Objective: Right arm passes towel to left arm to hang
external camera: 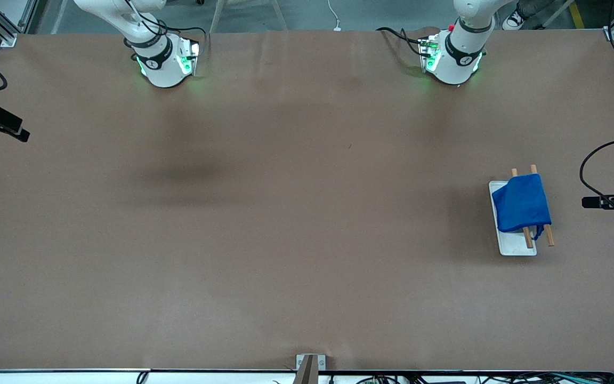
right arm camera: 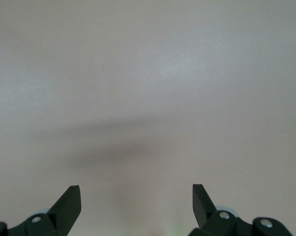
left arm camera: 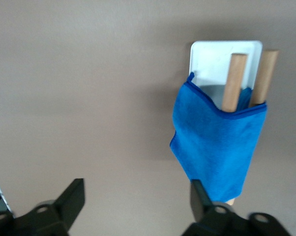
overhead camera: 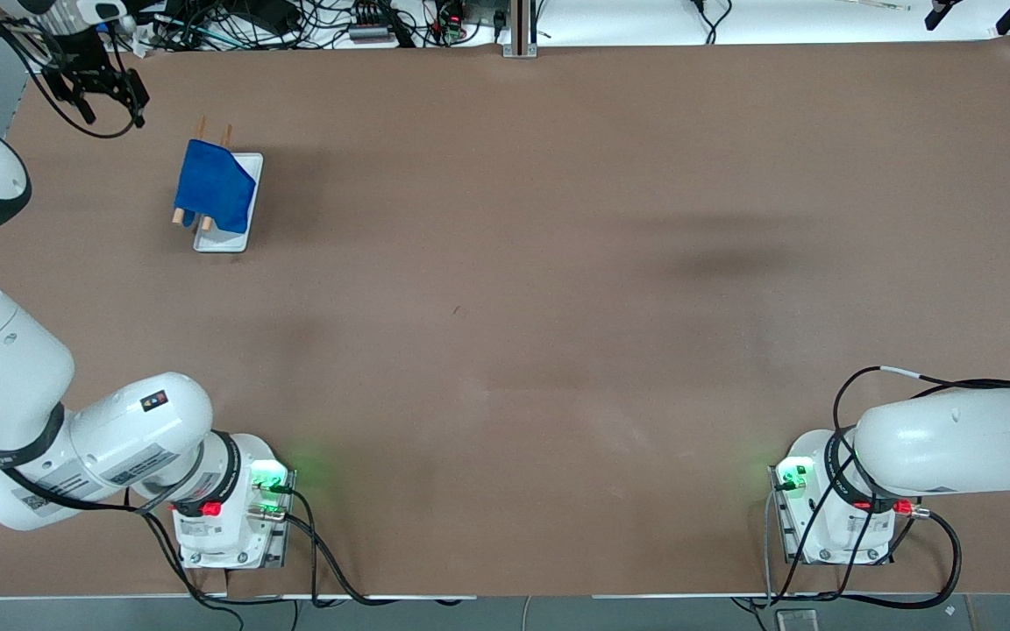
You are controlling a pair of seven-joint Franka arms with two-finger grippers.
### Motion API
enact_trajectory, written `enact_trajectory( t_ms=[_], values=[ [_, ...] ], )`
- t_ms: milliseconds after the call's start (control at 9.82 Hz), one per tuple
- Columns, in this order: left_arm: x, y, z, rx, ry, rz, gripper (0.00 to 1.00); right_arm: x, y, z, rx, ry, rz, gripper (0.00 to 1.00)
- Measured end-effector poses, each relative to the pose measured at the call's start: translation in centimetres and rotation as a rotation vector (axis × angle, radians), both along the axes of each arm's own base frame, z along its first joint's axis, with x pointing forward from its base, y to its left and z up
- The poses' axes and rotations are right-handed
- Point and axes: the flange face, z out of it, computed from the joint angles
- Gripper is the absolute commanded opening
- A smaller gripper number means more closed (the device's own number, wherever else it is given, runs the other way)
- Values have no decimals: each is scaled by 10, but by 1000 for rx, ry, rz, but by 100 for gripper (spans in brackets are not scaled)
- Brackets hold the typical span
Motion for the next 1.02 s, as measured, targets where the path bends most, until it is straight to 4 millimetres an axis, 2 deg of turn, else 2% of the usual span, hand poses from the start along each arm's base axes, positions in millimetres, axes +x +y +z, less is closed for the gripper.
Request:
enact_trajectory(
  t_ms=[204, 509, 713, 1018],
  values=[
    [5, -43, 56, -30, -95, -33, 100, 0, 0, 0, 0, 1, 0, 100],
    [-10, -108, 146, -54, -224, -90, 100, 0, -1, 0, 0, 1, -1, 100],
    [-25, -147, 181, -44, -245, -146, 100, 0, -1, -1, 0, 2, -1, 100],
    [-32, -177, 214, -89, -301, -180, 100, 0, -1, -1, 0, 2, -1, 100]
  ],
)
